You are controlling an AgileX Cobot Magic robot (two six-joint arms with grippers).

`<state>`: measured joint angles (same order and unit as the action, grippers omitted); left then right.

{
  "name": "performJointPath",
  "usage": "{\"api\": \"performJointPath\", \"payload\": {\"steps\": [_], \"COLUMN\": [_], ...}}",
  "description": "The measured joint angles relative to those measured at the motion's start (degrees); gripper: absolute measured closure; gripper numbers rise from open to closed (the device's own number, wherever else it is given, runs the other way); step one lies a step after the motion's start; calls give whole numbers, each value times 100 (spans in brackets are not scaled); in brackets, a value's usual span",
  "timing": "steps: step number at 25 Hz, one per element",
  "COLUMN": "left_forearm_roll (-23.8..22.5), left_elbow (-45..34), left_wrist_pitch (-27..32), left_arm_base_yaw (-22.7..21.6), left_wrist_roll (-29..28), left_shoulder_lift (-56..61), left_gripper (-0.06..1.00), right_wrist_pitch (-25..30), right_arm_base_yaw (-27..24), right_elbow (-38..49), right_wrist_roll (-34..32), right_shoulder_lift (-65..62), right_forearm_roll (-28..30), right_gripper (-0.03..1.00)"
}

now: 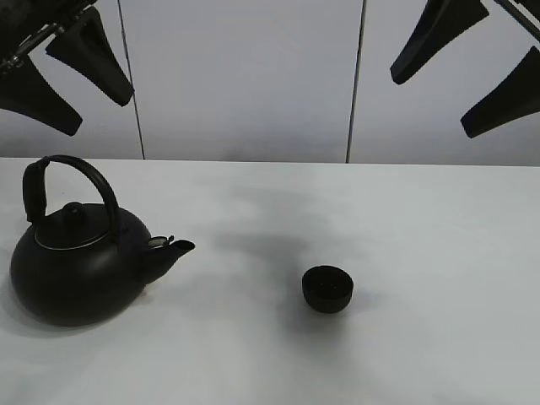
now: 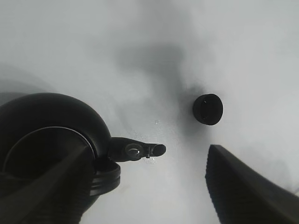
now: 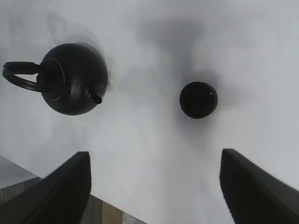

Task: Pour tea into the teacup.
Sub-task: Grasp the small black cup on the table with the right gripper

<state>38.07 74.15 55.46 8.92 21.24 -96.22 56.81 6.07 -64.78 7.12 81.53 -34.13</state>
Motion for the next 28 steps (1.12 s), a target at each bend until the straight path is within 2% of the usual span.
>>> {"api": "performJointPath", "payload": {"steps": [11, 17, 19, 23, 28], "left_forearm_roll": [0, 0, 0, 0, 0], "left_elbow": [0, 0, 0, 0, 0], "left_wrist_pitch": [0, 0, 0, 0, 0], "left_arm_base_yaw": [0, 0, 0, 0, 0], "left_wrist_roll": [0, 0, 0, 0, 0], "left_shoulder_lift": [0, 0, 0, 0, 0], "left_gripper": [45, 45, 45, 45, 45], "right_wrist_pitch": [57, 822, 986, 1117, 1226], "right_arm_base_yaw": [0, 56, 233, 916, 1652], "right_elbow": [-62, -801, -1107, -1450, -1478], "right_wrist_roll": [98, 153, 153, 99, -396], "right_shoulder_lift": [0, 0, 0, 125, 844], "right_forearm_roll": [68, 879, 1187, 1815, 2554], "right_gripper": [44, 44, 44, 44, 44]}}
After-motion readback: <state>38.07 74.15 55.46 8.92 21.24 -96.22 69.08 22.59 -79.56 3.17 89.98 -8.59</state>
